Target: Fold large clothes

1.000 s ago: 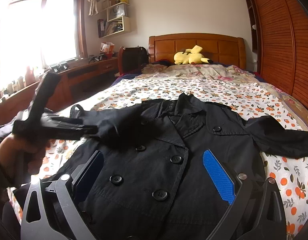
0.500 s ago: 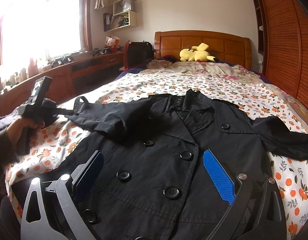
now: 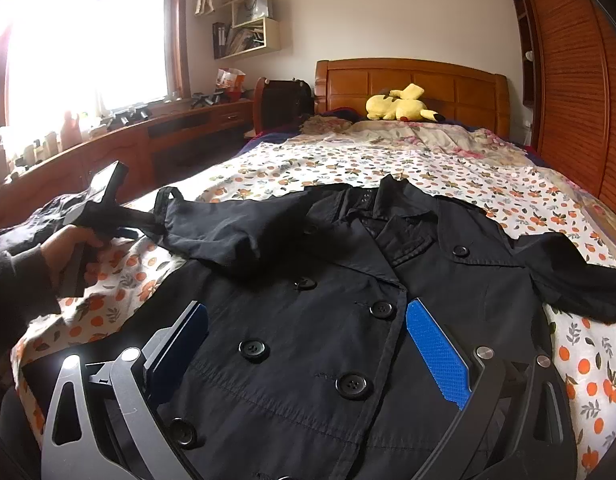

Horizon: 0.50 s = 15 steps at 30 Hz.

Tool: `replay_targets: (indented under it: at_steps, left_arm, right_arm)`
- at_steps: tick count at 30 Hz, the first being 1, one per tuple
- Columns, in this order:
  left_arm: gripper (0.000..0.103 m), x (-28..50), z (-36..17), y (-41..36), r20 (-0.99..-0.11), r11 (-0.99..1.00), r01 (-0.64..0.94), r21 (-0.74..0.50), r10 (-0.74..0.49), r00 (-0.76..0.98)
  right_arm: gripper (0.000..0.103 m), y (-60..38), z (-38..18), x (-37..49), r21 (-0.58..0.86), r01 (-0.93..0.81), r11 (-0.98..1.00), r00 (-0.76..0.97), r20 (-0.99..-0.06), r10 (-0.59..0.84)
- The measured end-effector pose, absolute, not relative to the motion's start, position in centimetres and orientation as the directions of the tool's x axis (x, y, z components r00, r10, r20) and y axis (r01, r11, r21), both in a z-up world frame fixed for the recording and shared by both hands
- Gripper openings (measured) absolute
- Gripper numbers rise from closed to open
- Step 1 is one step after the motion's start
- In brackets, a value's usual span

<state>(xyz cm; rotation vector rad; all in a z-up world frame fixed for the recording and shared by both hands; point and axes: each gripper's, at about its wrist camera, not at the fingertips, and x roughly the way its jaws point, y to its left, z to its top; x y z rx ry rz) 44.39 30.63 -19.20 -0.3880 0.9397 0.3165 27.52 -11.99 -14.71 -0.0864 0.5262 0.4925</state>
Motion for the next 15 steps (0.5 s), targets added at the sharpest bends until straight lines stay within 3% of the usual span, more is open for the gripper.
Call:
replay_targets:
  at_steps: [2, 3, 6, 15]
  left_arm:
    - [0.017, 44.7, -18.9, 30.2, -0.831, 0.889, -0.423, -0.178, 0.095, 0.549]
    - [0.012, 44.9, -18.4, 29.8, -0.831, 0.896, -0.418, -0.151, 0.114, 0.545]
    - [0.007, 44.8, -16.3, 28.3, -0.800, 0.906, -0.409, -0.108, 0.164, 0.577]
    - [0.004, 43.1, -8.4, 20.1, -0.678, 0.960, -0.279, 0.004, 0.207, 0.705]
  right_arm:
    - [0.096, -12.2, -14.5, 27.3, 0.045, -0.470, 0.882, 0.754, -0.499, 0.427]
    - [0.096, -12.3, -14.4, 27.2, 0.043, -0.469, 0.882, 0.756, -0.497, 0.426]
    - [0.096, -12.8, -13.9, 26.7, 0.039, -0.463, 0.885, 0.764, -0.490, 0.421]
    - [0.096, -15.0, -12.2, 24.9, 0.033, -0.430, 0.902, 0.796, -0.457, 0.396]
